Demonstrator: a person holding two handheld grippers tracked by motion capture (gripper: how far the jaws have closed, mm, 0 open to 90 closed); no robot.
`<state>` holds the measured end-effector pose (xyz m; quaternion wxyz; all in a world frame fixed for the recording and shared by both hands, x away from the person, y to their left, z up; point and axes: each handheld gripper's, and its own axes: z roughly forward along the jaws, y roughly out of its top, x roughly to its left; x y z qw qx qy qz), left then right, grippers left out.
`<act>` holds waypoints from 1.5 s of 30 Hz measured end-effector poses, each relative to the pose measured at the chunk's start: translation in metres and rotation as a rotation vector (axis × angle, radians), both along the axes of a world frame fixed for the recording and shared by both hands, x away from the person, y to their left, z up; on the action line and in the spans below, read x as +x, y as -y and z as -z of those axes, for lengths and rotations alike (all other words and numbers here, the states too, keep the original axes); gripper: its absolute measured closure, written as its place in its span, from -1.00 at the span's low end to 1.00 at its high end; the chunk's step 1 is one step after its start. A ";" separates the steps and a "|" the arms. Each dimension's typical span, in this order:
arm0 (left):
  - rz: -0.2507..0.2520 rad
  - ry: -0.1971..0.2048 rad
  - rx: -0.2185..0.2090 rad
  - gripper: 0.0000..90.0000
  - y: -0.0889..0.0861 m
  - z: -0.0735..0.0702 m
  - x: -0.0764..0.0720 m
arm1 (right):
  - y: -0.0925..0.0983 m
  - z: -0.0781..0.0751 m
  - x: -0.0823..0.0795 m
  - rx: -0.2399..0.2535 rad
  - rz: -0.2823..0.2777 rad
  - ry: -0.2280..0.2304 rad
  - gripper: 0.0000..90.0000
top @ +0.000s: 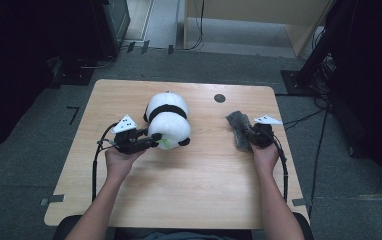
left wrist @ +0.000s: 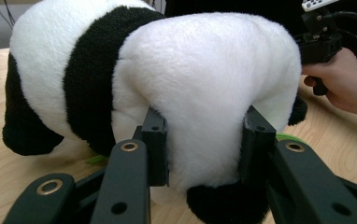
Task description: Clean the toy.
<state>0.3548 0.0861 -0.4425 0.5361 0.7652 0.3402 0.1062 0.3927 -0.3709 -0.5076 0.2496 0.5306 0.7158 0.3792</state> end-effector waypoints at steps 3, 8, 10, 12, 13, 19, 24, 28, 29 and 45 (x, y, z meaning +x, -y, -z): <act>-0.007 0.004 0.003 0.38 -0.001 0.000 0.000 | -0.001 -0.003 0.000 0.009 -0.001 0.014 0.70; -0.012 0.018 0.006 0.38 0.000 -0.001 -0.001 | -0.005 -0.021 -0.010 0.075 -0.025 0.022 0.72; -0.012 0.020 0.005 0.38 0.001 -0.001 0.000 | -0.010 -0.030 -0.015 0.113 -0.054 0.044 0.72; -0.014 0.022 0.005 0.38 0.002 -0.001 0.000 | -0.017 -0.037 -0.019 0.135 -0.093 0.059 0.72; -0.014 0.026 0.006 0.38 0.002 -0.001 -0.001 | -0.022 -0.041 -0.019 0.144 -0.115 0.063 0.71; -0.014 0.036 0.007 0.38 0.007 0.000 -0.001 | -0.047 -0.060 -0.020 0.146 -0.206 0.080 0.72; -0.010 0.033 0.027 0.38 0.014 0.002 -0.003 | -0.062 -0.070 -0.024 0.160 -0.275 0.080 0.72; 0.002 0.041 0.030 0.38 0.020 0.001 -0.006 | -0.075 -0.083 -0.031 0.183 -0.326 0.112 0.71; 0.006 0.040 0.032 0.38 0.022 0.002 -0.006 | -0.078 -0.086 -0.033 0.182 -0.336 0.119 0.71; -0.011 0.063 0.018 0.38 0.031 0.000 -0.015 | -0.141 -0.095 -0.058 0.157 -0.493 0.158 0.70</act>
